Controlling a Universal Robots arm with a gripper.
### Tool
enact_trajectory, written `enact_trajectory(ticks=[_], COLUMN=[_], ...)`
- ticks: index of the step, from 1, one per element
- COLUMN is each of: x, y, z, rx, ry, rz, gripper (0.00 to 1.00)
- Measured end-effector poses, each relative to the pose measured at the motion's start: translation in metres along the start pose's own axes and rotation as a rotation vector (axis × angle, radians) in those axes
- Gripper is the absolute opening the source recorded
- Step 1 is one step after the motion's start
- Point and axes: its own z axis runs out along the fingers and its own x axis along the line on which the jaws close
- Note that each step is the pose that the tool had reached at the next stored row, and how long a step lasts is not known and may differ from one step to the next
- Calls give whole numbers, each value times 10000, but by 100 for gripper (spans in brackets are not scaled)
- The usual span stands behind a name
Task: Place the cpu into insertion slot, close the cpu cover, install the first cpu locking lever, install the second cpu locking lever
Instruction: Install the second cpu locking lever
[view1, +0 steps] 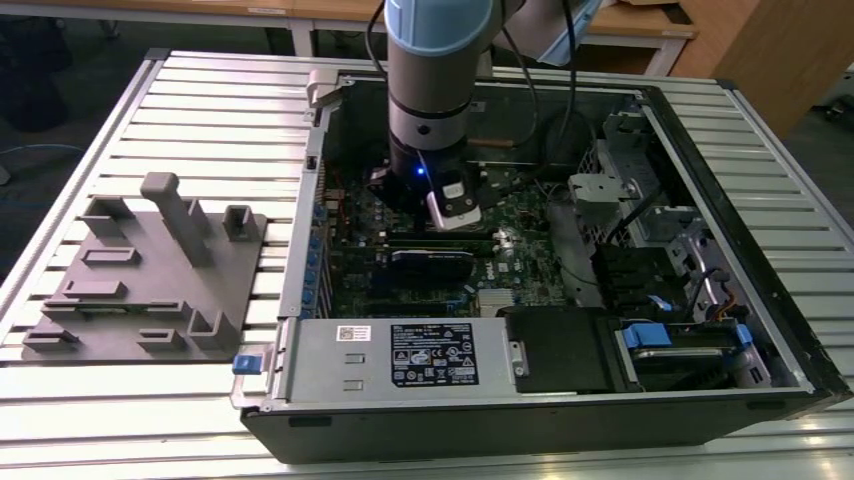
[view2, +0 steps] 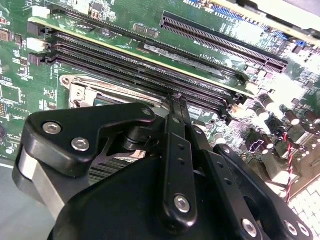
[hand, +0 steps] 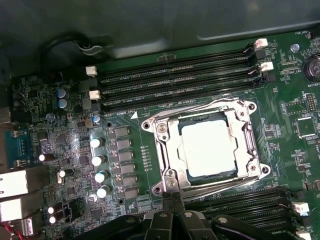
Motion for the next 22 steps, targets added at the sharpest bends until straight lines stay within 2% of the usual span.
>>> enact_trajectory(ticks=[6,8,11,15,22], x=[3,7,11,19,88], y=[-10,-9,-12,-19,-37], z=[16,26,28,36,62], rx=[-72,-129,-173,-185,-181], ry=[17,25,32,36,37], rz=[1,2,4,4,4], gripper=[11,11,11,11,11])
